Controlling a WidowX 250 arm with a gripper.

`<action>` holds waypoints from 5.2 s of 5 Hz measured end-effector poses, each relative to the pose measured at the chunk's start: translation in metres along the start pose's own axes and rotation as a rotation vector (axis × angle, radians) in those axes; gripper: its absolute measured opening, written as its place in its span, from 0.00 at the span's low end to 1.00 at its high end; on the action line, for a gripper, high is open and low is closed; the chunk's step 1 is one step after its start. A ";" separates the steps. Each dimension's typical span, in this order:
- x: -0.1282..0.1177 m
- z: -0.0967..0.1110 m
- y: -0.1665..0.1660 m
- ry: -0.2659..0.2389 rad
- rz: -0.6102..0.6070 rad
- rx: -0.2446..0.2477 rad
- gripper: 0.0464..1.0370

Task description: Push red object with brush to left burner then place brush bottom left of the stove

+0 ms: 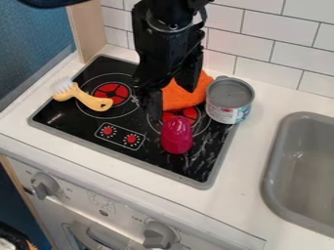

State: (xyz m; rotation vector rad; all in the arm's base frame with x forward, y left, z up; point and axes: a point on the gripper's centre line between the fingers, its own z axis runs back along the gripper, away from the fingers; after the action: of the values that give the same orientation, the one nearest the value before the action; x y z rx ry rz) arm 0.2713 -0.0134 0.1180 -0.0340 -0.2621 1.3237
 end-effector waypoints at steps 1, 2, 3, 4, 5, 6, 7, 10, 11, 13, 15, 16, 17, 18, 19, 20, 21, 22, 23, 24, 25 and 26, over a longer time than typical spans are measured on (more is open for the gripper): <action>-0.002 -0.007 0.004 0.007 -0.002 0.032 0.96; 0.033 -0.012 0.016 -0.006 0.139 0.070 0.96; 0.057 -0.020 0.024 -0.024 0.228 0.112 0.96; 0.092 -0.046 0.028 -0.050 0.324 0.171 0.96; 0.115 -0.068 0.029 -0.085 0.355 0.210 0.96; 0.134 -0.088 0.032 -0.102 0.389 0.225 0.96; 0.142 -0.093 0.034 -0.142 0.387 0.227 0.96; 0.150 -0.100 0.036 -0.145 0.428 0.205 0.33; 0.150 -0.099 0.039 -0.155 0.441 0.217 0.28; 0.146 -0.069 0.038 -0.177 0.475 0.219 0.28; 0.104 -0.024 0.034 -0.175 0.453 0.121 0.28; 0.056 -0.006 0.033 -0.106 0.376 0.045 0.28; 0.017 0.011 0.034 -0.084 0.288 0.006 0.28; -0.028 0.016 0.029 -0.009 0.168 -0.020 0.28; -0.063 0.006 0.026 0.046 0.074 0.012 0.28; -0.087 -0.008 0.015 0.092 0.010 0.044 0.28; -0.101 -0.026 0.012 0.148 -0.042 0.068 0.28; -0.111 -0.034 0.008 0.202 -0.082 0.088 0.28; -0.103 -0.042 0.006 0.197 -0.081 0.101 0.28; -0.090 -0.046 0.003 0.192 -0.042 0.106 0.28; -0.073 -0.051 -0.003 0.177 0.004 0.109 0.28; -0.054 -0.059 -0.008 0.167 0.054 0.127 0.28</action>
State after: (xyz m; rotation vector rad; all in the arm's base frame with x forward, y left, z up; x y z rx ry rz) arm 0.2797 -0.0597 0.0532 -0.0443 -0.0351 1.3802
